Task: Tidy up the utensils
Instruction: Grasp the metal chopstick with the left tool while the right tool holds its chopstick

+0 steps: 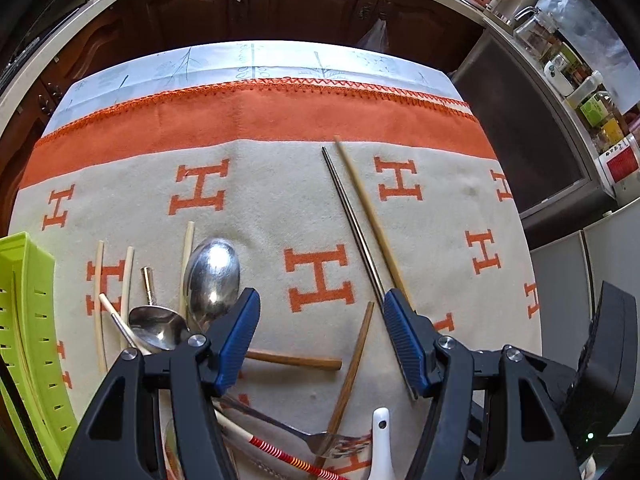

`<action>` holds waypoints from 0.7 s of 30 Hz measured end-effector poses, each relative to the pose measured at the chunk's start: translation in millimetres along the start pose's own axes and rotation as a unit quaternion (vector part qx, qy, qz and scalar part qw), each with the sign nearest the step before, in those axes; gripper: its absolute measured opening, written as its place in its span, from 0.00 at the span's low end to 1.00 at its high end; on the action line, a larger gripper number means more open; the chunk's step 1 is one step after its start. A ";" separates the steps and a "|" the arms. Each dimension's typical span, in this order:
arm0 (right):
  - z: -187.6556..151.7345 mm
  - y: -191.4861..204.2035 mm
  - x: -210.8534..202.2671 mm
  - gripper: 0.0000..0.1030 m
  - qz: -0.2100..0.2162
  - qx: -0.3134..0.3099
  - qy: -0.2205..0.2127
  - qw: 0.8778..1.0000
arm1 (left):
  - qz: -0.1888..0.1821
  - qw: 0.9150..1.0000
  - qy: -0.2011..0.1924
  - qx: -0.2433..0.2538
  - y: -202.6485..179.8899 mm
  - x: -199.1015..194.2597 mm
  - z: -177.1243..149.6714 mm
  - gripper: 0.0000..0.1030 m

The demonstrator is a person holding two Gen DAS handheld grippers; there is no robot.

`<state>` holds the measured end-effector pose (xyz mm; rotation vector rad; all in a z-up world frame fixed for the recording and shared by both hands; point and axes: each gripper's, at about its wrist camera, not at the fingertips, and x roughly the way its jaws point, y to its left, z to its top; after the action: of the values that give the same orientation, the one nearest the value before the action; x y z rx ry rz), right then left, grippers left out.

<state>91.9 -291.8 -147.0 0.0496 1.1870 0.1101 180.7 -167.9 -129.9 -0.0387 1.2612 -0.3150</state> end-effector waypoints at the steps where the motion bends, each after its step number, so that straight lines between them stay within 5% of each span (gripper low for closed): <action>1: -0.8 -5.2 -1.0 0.07 0.004 0.015 -0.001 1.000 | -0.002 1.000 0.003 -0.004 -1.5 3.9 2.1 0.61; 4: -3.8 -25.2 -5.0 0.07 0.015 0.067 -0.003 0.998 | -0.009 1.000 0.013 -0.009 -6.2 14.6 5.8 0.60; 9: -15.9 -50.9 -9.8 0.07 0.052 0.124 0.000 0.991 | -0.014 0.999 0.032 -0.013 -16.4 34.7 7.3 0.43; 21: -27.3 -53.2 -12.8 0.07 0.065 0.132 -0.003 0.989 | -0.008 0.999 0.038 -0.004 -41.0 55.1 7.6 0.36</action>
<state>65.1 -346.6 -150.6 0.3590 1.1855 0.0664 193.9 -222.2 -170.5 -0.0441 1.3373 -0.3283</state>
